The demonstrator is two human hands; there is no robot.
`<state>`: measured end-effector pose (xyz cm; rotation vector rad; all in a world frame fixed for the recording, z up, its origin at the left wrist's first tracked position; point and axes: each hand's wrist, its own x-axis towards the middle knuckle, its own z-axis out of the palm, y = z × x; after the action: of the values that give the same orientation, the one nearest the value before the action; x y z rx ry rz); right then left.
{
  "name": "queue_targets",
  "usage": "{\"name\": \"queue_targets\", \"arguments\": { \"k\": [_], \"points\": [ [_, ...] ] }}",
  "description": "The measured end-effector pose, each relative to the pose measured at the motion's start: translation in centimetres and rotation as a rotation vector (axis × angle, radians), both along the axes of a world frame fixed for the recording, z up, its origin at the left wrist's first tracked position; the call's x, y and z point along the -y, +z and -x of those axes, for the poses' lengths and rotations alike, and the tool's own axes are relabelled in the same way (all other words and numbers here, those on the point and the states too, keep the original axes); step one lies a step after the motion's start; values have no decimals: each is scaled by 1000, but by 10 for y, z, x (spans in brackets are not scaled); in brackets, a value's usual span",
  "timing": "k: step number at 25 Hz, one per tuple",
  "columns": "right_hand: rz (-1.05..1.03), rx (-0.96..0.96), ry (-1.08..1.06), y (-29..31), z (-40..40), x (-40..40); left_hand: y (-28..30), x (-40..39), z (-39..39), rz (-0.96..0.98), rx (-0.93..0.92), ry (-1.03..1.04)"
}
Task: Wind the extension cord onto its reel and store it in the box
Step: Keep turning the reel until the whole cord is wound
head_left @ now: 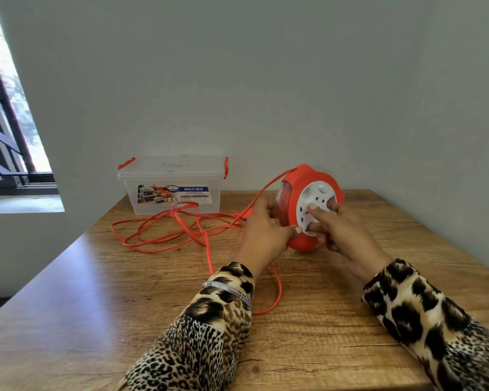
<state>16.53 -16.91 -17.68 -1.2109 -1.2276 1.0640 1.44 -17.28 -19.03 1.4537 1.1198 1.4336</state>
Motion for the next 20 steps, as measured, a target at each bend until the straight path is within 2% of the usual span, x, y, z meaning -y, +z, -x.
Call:
{"name": "queue_targets", "arguments": {
  "k": [2, 5, 6, 8, 10, 11, 16, 20],
  "points": [
    [131, -213, 150, 3, -1, 0, -1, -1, 0, -6, -9, 16],
    [116, -242, 226, 4, -5, -1, 0, 0, 0, -24, -42, 34],
    [87, -166, 193, 4, -6, -1, 1, -1, 1, -12, -34, 32],
    [-69, 171, 6, 5, -13, -3, 6, 0, 7, 19, -7, 20],
    [-360, 562, -239, 4, -25, -6, 11, 0, 14, 15, -12, -13],
    [-509, 692, -270, 4, -29, -6, 13, 1, 18, 10, -18, -38],
    [-928, 1103, 29, 7, -19, 2, 21, 4, 31, 33, 16, -142],
    [-919, 1377, 17, 6, -13, -3, 22, 4, 37, 66, 16, -180]
  ]
}}
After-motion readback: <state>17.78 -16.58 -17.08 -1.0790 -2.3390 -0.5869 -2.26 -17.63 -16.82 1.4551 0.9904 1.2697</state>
